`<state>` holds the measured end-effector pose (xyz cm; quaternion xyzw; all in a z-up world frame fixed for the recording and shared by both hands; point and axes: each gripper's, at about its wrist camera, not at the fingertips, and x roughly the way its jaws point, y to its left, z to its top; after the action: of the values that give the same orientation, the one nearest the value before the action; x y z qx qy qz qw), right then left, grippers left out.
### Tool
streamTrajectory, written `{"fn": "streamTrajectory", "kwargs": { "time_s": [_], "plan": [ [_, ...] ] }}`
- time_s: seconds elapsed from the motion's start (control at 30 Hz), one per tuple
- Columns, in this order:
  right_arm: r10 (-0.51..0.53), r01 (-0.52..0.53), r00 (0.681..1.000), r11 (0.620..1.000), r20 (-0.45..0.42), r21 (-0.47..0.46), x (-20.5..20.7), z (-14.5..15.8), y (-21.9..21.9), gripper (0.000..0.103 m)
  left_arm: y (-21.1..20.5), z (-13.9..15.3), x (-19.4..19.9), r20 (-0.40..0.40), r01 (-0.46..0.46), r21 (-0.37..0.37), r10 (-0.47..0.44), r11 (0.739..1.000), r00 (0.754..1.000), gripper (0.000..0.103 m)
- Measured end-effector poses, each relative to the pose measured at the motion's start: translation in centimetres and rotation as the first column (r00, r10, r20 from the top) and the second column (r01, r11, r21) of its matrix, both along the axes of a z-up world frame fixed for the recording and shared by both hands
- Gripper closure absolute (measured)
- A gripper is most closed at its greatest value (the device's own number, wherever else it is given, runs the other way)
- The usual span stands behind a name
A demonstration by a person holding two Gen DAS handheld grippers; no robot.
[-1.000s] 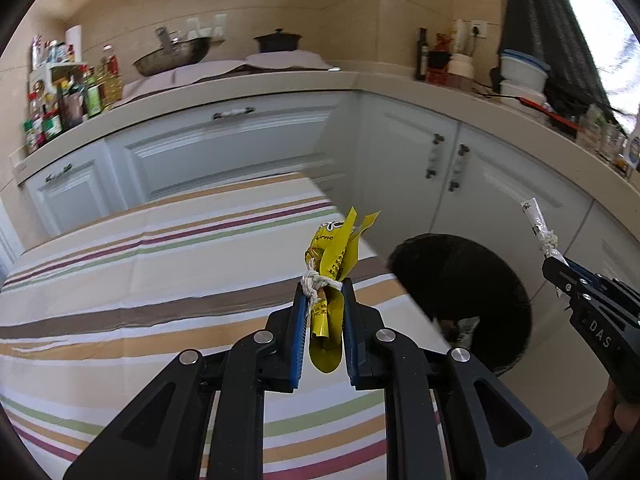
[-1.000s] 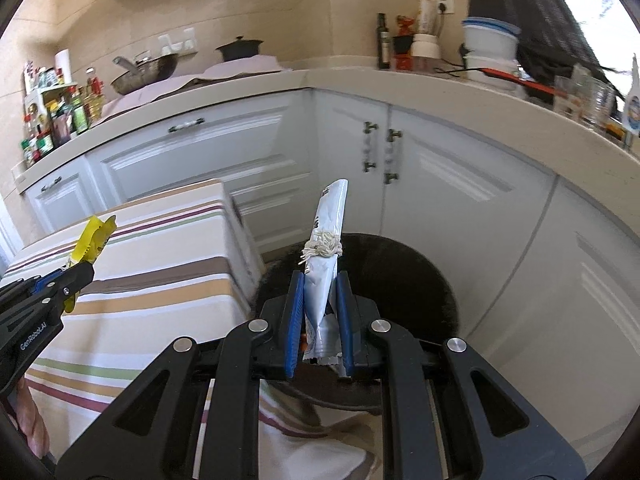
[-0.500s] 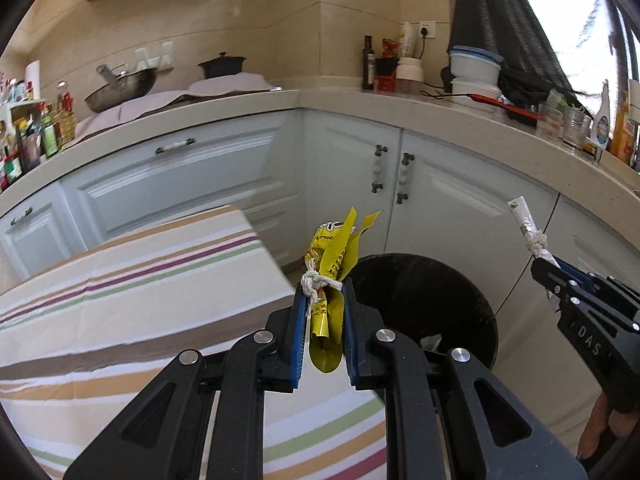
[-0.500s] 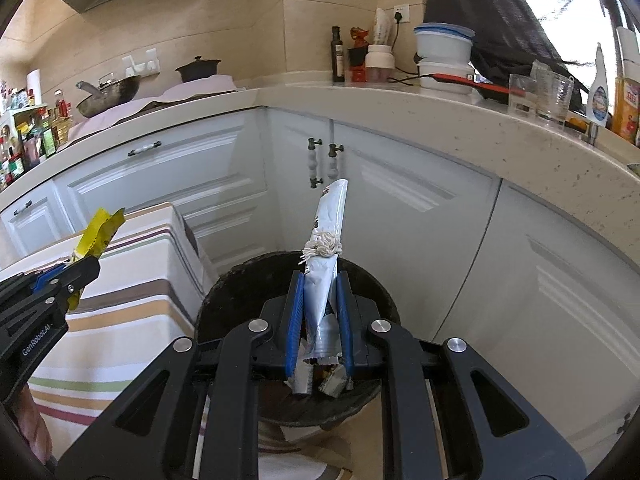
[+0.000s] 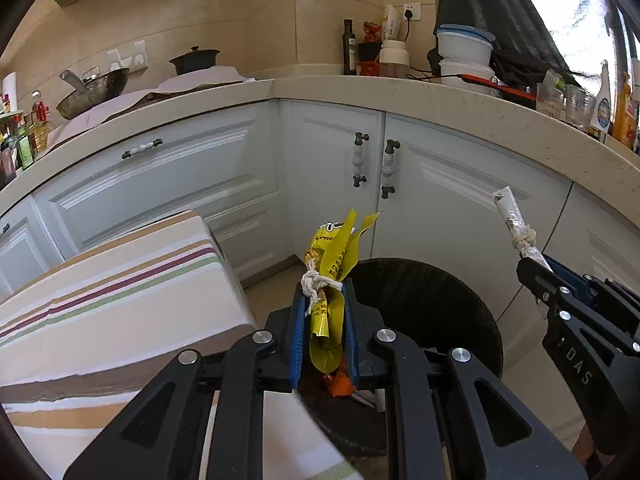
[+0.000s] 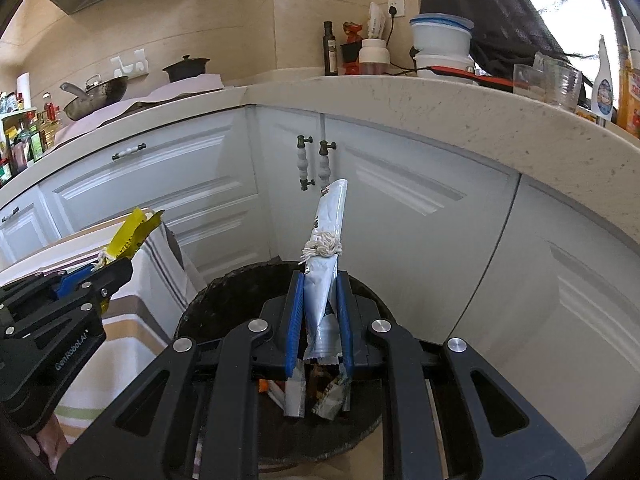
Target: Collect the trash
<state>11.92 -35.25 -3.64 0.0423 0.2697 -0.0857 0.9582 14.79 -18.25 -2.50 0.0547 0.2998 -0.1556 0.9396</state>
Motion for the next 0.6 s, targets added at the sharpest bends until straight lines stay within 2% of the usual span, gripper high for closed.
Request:
{"fn": "streamTrajectory", "kwargs": {
  "time_s": [0.13, 0.17, 0.2, 0.23, 0.6],
  "plan": [
    [-0.015, 0.015, 1.000, 1.000, 0.001, 0.005, 1.1, -0.7, -0.5, 0.084, -0.8, -0.8, 1.0, -0.028, 0.014, 0.006, -0.014, 1.000, 1.000, 0.081],
    [-0.019, 0.019, 1.000, 1.000, -0.003, 0.008, 1.4, -0.9, -0.5, 0.078, -0.9, -1.0, 1.2, -0.036, 0.012, 0.011, -0.011, 1.000, 0.999, 0.078],
    [-0.023, 0.023, 1.000, 1.000, -0.006, 0.012, 1.7, -1.1, -0.7, 0.074, -1.0, -1.3, 1.4, -0.041, 0.007, 0.015, -0.006, 1.000, 0.999, 0.067],
    [-0.028, 0.028, 1.000, 1.000, -0.008, 0.014, 1.9, -1.2, -0.8, 0.072, -0.9, -1.4, 1.6, -0.045, 0.004, 0.015, -0.003, 1.000, 0.999, 0.060],
    [-0.037, 0.037, 0.999, 0.999, -0.016, -0.004, 1.9, -1.4, -0.7, 0.069, -0.8, -1.3, 1.9, -0.039, -0.016, 0.016, 0.017, 1.000, 0.999, 0.051]
  ]
}}
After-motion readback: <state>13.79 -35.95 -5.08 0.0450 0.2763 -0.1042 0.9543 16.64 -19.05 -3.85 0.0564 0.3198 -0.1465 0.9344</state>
